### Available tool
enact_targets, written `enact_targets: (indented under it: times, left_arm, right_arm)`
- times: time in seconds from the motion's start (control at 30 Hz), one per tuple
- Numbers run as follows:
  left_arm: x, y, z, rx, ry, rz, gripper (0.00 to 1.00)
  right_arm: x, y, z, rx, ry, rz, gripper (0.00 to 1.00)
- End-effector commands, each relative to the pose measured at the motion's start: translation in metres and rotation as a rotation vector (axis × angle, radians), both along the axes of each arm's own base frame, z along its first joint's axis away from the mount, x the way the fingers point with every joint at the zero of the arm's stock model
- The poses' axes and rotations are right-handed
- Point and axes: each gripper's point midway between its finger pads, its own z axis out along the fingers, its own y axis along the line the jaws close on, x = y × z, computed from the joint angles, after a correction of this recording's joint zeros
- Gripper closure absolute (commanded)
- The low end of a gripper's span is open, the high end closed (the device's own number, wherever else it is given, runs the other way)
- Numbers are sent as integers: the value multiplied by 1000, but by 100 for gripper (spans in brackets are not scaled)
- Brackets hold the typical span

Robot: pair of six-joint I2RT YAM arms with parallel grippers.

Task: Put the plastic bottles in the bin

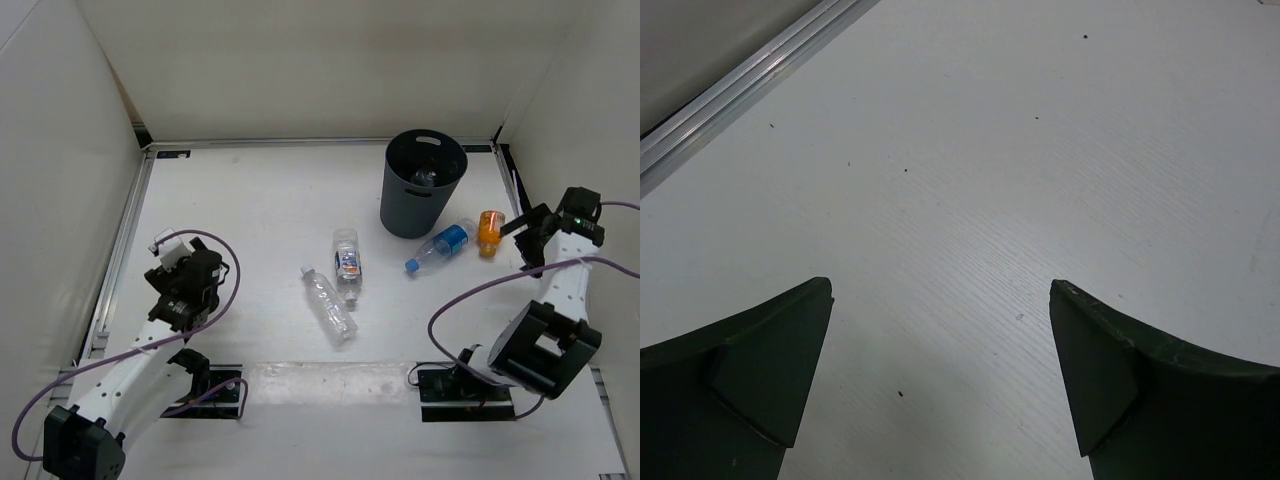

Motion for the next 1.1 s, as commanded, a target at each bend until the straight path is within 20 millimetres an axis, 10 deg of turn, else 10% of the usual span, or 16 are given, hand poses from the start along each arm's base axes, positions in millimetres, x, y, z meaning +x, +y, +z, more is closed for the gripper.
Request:
enact_targets:
  times: [0.0,0.37,0.7,1.07]
  left_arm:
    - [3,0,14,-13,-33,14,0]
    - [9,-3,11,-3,2,5,0]
    - [12,-6,12,-5,17,-5,0]
    - [11,-6,11,-8,15,0,0]
  right_arm:
    - [34,-1,26,-26,-76,54,10]
    - [108,-15,31,-78,64,23,10]
    - [129,-28,-42,-70,284,36,10]
    - [137,-17,-80,24,344,99,10]
